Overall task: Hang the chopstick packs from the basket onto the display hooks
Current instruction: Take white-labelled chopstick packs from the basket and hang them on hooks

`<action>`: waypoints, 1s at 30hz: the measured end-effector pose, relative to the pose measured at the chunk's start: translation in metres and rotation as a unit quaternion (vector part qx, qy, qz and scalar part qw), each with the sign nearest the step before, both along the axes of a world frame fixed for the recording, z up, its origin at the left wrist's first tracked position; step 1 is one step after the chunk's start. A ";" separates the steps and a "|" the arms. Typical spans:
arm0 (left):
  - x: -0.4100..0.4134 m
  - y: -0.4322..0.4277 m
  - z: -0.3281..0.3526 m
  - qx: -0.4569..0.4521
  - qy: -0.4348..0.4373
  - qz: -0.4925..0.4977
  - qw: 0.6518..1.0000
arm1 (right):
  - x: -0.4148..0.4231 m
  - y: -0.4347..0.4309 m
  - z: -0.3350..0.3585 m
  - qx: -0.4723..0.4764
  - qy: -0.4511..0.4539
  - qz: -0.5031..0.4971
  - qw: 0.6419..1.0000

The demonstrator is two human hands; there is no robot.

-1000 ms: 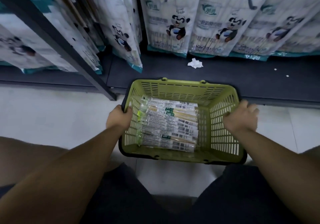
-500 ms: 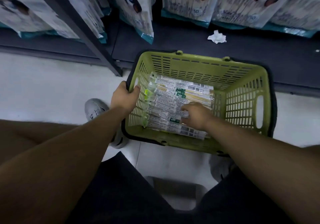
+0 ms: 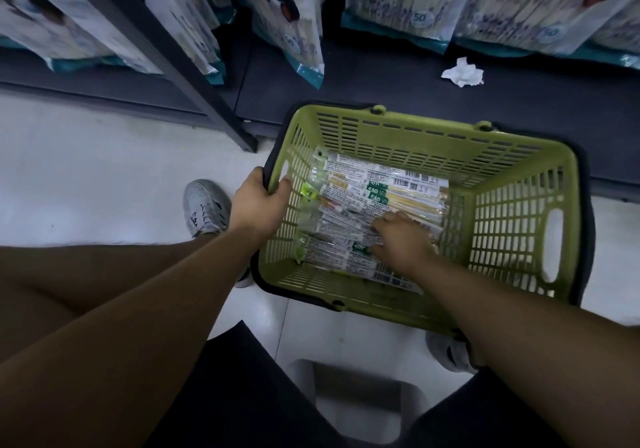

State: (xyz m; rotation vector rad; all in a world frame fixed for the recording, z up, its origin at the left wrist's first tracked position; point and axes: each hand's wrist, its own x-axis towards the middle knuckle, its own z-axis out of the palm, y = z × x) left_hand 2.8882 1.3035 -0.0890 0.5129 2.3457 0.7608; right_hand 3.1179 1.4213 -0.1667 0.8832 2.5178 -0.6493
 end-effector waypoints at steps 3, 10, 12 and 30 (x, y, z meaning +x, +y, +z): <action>0.000 0.001 0.003 -0.005 -0.005 -0.004 1.000 | 0.003 0.001 -0.001 0.020 0.021 -0.013 0.999; 0.005 -0.004 0.020 -0.042 0.185 -0.094 0.977 | -0.007 0.019 0.026 -0.099 0.098 -0.174 0.975; 0.017 -0.004 0.030 0.045 0.287 -0.121 0.949 | -0.020 0.027 0.046 -0.168 0.140 -0.236 0.947; 0.008 0.015 0.046 0.174 -0.170 0.075 0.967 | -0.038 0.043 0.043 -0.143 0.010 -0.212 0.967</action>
